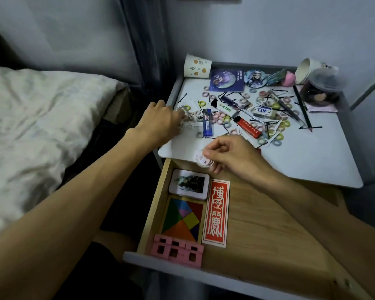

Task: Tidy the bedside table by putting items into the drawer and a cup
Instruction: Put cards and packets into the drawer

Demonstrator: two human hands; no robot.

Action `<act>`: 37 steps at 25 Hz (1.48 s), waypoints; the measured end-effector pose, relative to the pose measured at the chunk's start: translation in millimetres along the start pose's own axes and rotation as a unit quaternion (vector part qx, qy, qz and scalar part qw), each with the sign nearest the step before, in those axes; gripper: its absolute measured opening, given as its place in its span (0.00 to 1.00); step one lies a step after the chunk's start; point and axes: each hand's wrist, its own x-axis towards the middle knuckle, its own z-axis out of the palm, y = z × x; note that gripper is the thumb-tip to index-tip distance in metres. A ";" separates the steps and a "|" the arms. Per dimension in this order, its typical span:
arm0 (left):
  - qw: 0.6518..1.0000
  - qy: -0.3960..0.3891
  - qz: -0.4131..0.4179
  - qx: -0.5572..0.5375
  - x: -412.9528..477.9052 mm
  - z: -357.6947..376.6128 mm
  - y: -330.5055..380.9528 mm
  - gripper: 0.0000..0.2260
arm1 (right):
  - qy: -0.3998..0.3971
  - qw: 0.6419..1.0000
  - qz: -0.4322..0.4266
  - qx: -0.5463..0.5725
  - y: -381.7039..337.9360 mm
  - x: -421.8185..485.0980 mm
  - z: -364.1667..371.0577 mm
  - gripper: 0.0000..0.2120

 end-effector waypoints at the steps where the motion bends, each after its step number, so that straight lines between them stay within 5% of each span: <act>1: 0.999 0.009 -0.001 -0.040 -8.6 -5.8 2.3 0.17 | -0.037 0.999 0.002 -0.010 3.8 -6.9 8.3 0.05; 6: 0.972 -0.021 -0.007 -0.235 -67.2 -23.4 15.2 0.16 | -0.206 0.967 -0.004 -0.151 46.5 -42.4 75.2 0.07; 25: 0.942 -0.107 -0.025 -0.318 -98.6 18.3 14.6 0.16 | -0.188 0.958 -0.007 -0.218 67.4 -52.4 145.6 0.09; 29: 0.941 -0.116 -0.004 -0.317 -101.9 13.0 21.2 0.15 | -0.108 0.983 0.063 -0.133 62.4 -45.1 114.0 0.03; 32: 0.936 -0.112 0.022 -0.333 -106.2 10.4 30.1 0.15 | -0.003 0.988 0.137 0.071 45.8 -37.1 70.9 0.07; 34: 0.925 -0.095 0.059 -0.363 -107.4 9.0 40.6 0.15 | -0.006 0.969 0.162 0.185 36.3 -34.0 55.3 0.11; 37: 0.919 -0.082 0.088 -0.376 -107.0 8.4 54.8 0.23 | -0.019 0.965 0.170 0.198 33.0 -30.0 56.7 0.12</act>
